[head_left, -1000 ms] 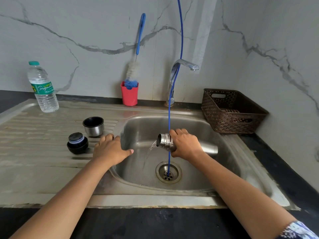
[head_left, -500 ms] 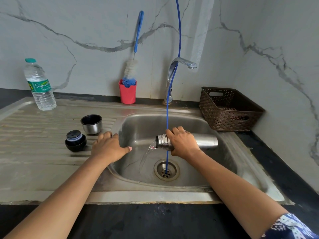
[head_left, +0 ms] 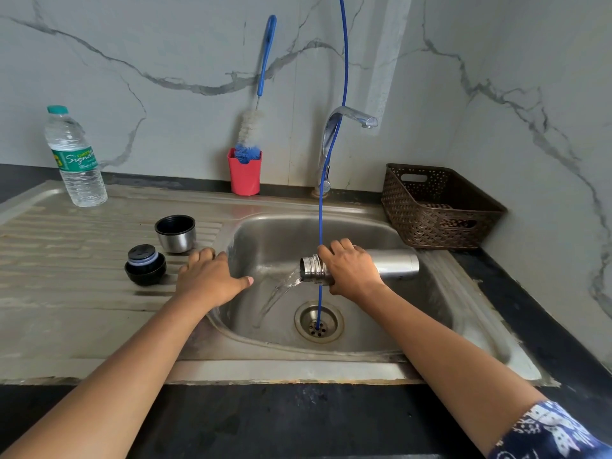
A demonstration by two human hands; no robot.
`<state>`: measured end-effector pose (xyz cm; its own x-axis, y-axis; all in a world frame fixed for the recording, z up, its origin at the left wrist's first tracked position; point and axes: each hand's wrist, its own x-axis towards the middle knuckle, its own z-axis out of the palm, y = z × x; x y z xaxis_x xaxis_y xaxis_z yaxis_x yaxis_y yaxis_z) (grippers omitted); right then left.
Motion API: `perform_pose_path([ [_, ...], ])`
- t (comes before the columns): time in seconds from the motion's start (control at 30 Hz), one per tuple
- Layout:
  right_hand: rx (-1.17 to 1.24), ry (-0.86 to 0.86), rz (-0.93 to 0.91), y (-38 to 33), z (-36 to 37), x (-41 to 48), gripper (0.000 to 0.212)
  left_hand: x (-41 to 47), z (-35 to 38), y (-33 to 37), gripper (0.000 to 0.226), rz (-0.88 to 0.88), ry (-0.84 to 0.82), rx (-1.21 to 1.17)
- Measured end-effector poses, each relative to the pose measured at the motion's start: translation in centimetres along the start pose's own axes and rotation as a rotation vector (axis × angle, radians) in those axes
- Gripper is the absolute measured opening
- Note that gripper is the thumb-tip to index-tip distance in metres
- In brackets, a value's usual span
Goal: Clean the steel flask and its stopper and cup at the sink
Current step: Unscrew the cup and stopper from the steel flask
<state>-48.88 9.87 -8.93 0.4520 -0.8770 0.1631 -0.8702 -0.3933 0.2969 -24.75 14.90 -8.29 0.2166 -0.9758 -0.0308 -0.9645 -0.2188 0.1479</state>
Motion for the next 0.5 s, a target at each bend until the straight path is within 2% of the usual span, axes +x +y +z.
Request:
perform_pose_path([
  [0.5, -0.051, 0.028, -0.021, -0.10, 0.17, 0.06, 0.072, -0.35, 0.24, 0.21, 0.091, 0.007, -0.026, 0.035],
])
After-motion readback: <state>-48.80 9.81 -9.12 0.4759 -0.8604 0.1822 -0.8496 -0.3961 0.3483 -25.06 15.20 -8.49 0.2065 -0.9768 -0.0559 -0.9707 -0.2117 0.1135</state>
